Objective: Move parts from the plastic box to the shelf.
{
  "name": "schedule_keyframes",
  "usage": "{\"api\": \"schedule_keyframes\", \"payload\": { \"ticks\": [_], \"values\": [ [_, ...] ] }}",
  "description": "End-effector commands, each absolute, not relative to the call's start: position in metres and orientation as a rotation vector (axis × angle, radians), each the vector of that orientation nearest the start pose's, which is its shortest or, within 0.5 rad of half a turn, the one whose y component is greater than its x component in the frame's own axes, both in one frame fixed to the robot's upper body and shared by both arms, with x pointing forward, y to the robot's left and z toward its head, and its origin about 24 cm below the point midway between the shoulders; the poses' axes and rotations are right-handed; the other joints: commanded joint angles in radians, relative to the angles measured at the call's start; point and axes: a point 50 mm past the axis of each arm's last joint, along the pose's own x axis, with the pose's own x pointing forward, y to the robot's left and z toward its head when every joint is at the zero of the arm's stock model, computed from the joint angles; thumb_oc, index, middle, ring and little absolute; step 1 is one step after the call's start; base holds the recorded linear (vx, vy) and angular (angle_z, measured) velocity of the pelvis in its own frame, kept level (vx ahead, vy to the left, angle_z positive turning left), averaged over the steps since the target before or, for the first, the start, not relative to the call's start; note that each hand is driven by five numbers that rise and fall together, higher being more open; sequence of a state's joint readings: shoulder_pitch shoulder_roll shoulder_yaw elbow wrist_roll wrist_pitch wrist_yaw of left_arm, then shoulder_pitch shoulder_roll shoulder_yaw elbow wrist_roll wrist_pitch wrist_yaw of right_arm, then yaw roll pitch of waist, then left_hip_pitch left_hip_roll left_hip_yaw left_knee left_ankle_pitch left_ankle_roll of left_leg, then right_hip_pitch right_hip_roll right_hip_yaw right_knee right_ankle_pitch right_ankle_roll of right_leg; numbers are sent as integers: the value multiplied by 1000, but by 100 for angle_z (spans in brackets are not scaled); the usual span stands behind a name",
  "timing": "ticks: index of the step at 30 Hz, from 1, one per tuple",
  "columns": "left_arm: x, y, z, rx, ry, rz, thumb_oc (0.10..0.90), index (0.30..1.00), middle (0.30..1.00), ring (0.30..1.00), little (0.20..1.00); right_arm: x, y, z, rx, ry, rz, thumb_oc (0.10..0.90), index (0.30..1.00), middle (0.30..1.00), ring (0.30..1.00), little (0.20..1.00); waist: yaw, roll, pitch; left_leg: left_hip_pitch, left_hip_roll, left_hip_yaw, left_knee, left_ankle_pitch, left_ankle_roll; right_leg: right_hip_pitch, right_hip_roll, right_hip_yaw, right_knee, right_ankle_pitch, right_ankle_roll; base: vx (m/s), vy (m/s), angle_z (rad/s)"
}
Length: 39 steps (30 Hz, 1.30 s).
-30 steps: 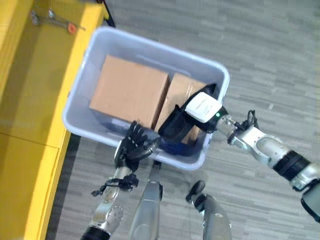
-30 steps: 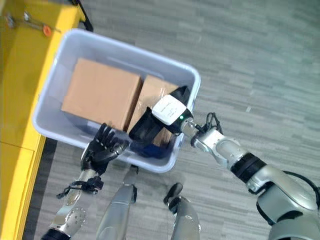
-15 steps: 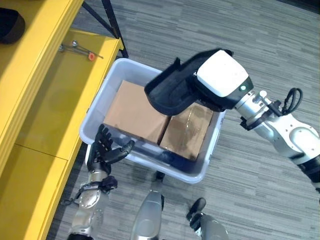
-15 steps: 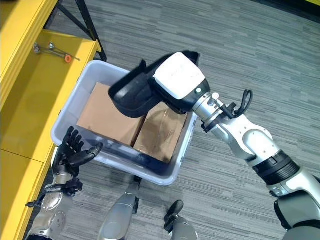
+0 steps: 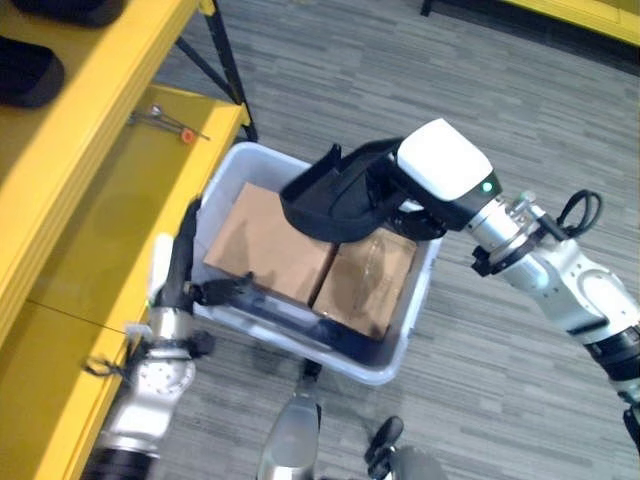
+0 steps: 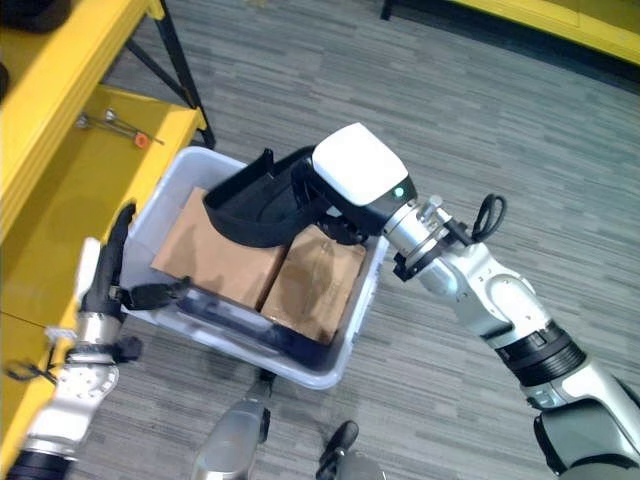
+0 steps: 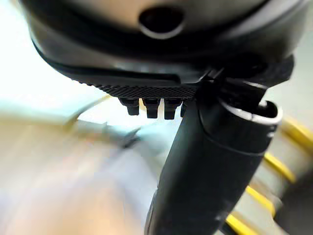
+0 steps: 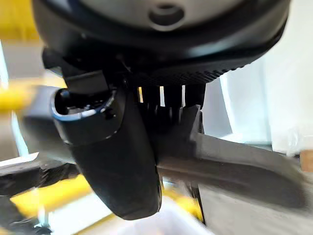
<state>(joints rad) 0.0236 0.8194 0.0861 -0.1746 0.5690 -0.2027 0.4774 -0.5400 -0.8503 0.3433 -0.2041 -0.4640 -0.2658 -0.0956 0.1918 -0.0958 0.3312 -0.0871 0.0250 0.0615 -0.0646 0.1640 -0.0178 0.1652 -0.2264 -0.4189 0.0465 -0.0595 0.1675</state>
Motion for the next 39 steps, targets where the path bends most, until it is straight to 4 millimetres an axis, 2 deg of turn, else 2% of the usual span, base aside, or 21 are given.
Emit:
{"api": "schedule_keyframes", "payload": {
  "ticks": [1, 15, 29, 39],
  "values": [
    [237, 237, 173, 1318, -857, 264, 900, 1000, 1000, 1000, 1000, 275, -134, 262, -1126, -1141, 222, 400, 300, 300, 300, 300, -54, -3, -243, 26, 88, 20, -23, -52, -57, -65, -27, 10, -39, 152, 39, 36, 5, -28],
    [239, 219, 192, 1376, -1010, 281, 900, 1000, 1000, 1000, 1000, 277, -125, 253, -1104, -1115, 265, 400, 300, 300, 300, 300, -84, -1, -274, 64, 99, 37, -23, -66, -58, -49, -14, 41, -44, 145, 32, 13, 0, -6],
    [235, 207, 195, 1355, -1064, 240, 900, 1000, 1000, 1000, 1000, 285, -121, 246, -1102, -1073, 283, 400, 300, 300, 300, 300, -98, 1, -272, 77, 99, 42, -23, -72, -57, -41, -11, 49, -47, 145, 29, 1, 0, -1],
    [236, 187, 194, 1295, -1107, 143, 900, 1000, 1000, 1000, 1000, 290, -112, 244, -1103, -1072, 300, 400, 300, 300, 300, 300, -108, -3, -267, 81, 97, 44, -23, -75, -55, -35, -10, 49, -53, 144, 26, 0, 0, 0]
  ]
}}
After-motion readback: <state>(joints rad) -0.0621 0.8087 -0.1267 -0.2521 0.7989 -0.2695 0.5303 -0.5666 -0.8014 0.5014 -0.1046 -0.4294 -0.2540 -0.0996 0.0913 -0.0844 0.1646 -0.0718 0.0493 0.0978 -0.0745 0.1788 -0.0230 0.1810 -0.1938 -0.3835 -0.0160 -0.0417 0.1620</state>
